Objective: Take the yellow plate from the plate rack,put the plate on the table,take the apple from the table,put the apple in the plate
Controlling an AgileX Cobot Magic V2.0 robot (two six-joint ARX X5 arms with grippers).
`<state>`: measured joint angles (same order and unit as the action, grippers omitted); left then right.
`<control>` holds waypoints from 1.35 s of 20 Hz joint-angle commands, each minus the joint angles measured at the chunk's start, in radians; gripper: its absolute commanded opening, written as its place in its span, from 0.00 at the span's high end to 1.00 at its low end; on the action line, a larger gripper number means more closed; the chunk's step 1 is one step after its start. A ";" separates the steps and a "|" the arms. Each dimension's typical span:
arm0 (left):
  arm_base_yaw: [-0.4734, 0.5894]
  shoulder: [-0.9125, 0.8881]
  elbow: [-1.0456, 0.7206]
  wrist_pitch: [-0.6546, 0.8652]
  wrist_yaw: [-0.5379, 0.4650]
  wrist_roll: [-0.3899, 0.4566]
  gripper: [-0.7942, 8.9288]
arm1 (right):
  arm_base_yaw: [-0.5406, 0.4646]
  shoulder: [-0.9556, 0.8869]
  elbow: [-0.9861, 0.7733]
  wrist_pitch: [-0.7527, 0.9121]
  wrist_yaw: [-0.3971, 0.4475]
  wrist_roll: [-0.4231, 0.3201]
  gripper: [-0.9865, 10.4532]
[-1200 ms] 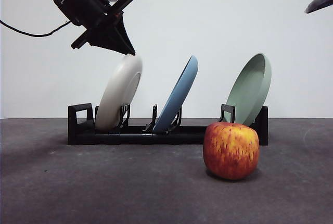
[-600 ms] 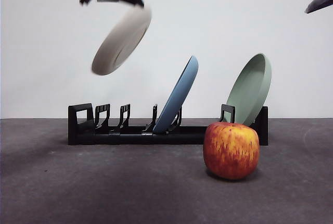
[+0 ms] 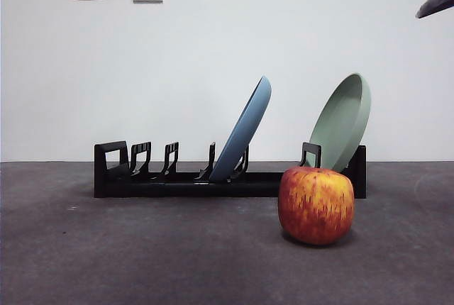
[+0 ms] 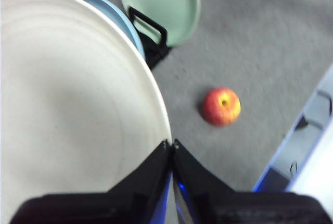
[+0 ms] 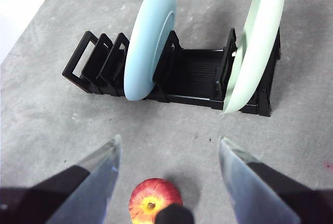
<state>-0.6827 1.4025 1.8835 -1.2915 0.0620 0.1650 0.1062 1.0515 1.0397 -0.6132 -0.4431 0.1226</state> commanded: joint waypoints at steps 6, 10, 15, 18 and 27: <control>-0.259 0.006 -0.095 -0.056 -0.239 -0.100 0.93 | 0.000 0.002 0.005 0.003 0.002 -0.009 0.64; -0.333 0.006 -0.289 0.056 -0.294 -0.166 0.93 | 0.000 0.002 0.005 0.003 0.004 -0.008 0.64; -0.365 0.024 -0.619 0.363 -0.289 -0.193 0.93 | 0.000 0.002 0.005 0.003 0.003 -0.008 0.64; -0.365 0.074 -0.756 0.505 -0.289 -0.192 0.93 | 0.000 0.002 0.005 0.003 0.003 -0.008 0.64; -0.365 0.310 -0.812 0.613 -0.244 -0.171 0.93 | 0.000 0.002 0.005 0.003 0.002 -0.008 0.64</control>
<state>-1.0477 1.7031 1.0782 -0.6838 -0.1841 -0.0181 0.1055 1.0515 1.0397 -0.6128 -0.4423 0.1226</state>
